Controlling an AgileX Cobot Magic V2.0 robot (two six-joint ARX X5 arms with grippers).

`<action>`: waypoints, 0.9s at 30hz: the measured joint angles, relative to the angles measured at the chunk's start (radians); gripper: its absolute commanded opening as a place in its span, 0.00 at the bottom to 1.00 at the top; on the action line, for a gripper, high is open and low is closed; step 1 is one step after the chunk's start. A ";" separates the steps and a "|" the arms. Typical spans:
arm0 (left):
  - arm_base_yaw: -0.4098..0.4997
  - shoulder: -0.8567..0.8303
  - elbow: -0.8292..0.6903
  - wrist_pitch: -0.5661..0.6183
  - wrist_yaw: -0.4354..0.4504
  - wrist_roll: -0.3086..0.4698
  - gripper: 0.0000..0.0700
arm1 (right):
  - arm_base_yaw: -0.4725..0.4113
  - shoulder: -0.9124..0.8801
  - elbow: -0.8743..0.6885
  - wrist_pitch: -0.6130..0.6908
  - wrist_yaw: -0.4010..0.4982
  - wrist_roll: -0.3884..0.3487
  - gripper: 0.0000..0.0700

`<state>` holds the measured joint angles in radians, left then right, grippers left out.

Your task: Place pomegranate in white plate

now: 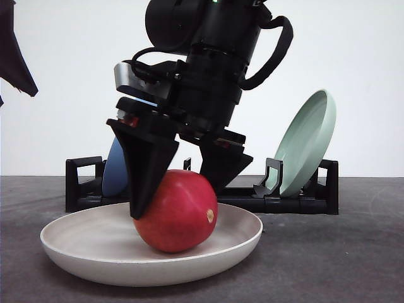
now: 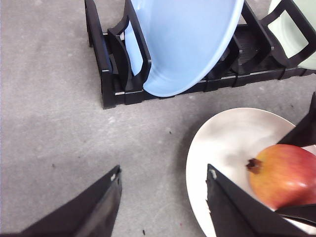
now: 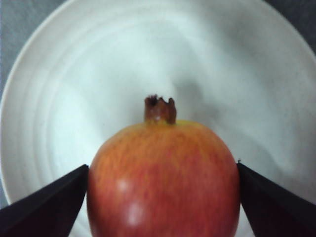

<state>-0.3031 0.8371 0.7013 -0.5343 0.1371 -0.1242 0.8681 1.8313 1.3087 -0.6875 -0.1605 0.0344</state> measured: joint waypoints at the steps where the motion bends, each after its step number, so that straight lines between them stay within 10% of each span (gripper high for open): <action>1: 0.000 0.000 0.000 0.000 0.000 0.000 0.45 | 0.001 0.000 0.000 0.006 0.000 0.000 0.86; 7: 0.000 0.000 0.000 0.000 0.000 0.000 0.45 | 0.001 -0.003 -0.003 0.020 0.001 -0.001 0.86; 16: 0.000 0.000 0.000 0.000 0.000 -0.011 0.45 | -0.034 -0.253 -0.284 0.387 -0.004 -0.004 0.86; 27: 0.000 0.000 0.000 0.000 0.000 -0.023 0.45 | -0.294 -0.604 -0.596 0.506 -0.213 -0.001 0.86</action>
<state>-0.3031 0.8371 0.7013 -0.5346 0.1371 -0.1471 0.5738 1.2270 0.7124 -0.1819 -0.3731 0.0338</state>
